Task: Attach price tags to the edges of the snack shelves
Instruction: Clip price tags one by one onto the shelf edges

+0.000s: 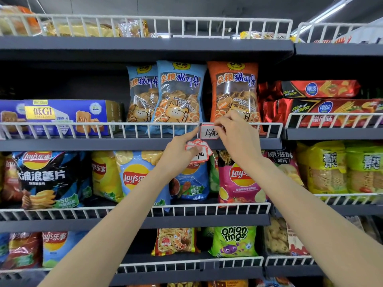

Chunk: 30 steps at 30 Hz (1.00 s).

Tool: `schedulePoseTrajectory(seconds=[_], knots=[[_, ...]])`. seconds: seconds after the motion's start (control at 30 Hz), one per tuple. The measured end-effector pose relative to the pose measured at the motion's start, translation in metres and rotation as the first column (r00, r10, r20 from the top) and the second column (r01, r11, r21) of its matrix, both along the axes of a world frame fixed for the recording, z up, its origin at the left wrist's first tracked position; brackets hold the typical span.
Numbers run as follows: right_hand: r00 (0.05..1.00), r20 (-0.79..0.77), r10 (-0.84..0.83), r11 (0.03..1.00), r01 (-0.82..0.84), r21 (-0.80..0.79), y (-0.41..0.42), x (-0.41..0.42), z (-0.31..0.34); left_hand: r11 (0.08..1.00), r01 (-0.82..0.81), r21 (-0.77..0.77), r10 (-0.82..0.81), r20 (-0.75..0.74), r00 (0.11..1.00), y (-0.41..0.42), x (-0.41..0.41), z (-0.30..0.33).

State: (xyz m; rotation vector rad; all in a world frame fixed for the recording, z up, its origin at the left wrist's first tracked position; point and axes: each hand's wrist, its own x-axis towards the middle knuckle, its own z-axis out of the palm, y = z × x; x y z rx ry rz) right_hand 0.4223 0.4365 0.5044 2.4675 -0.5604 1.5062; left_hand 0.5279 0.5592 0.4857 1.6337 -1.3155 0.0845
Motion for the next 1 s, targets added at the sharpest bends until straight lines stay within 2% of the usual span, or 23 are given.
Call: schedulePoseTrajectory(seconds=[0.1,0.23,0.43,0.63,0.87,1.0], knots=[[0.992,0.037,0.123,0.983,-0.127,0.133,-0.004,-0.001,0.000,0.997,-0.024,-0.077,0.020,-0.042,0.999,-0.004,0.001,0.001],[0.928,0.130,0.348,0.868,-0.372,0.329,-0.006,-0.015,-0.002,0.987,0.027,-0.156,-0.045,-0.111,0.993,-0.016,-0.015,0.000],[0.841,0.241,0.484,0.691,-0.536,0.484,-0.026,-0.055,-0.007,0.974,0.070,-0.213,-0.077,-0.023,0.997,-0.049,-0.057,0.007],[0.851,0.299,0.431,0.701,-0.525,0.483,-0.083,-0.140,-0.008,0.966,0.121,-0.228,-0.124,-0.001,0.992,-0.114,-0.130,0.011],[0.887,0.199,0.415,0.774,-0.460,0.435,-0.191,-0.261,-0.008,0.957,0.099,-0.272,-0.112,-0.031,0.993,-0.225,-0.253,0.009],[0.895,0.183,0.407,0.768,-0.444,0.461,-0.247,-0.325,-0.001,0.977,0.145,-0.158,-0.151,-0.023,0.988,-0.271,-0.315,0.011]])
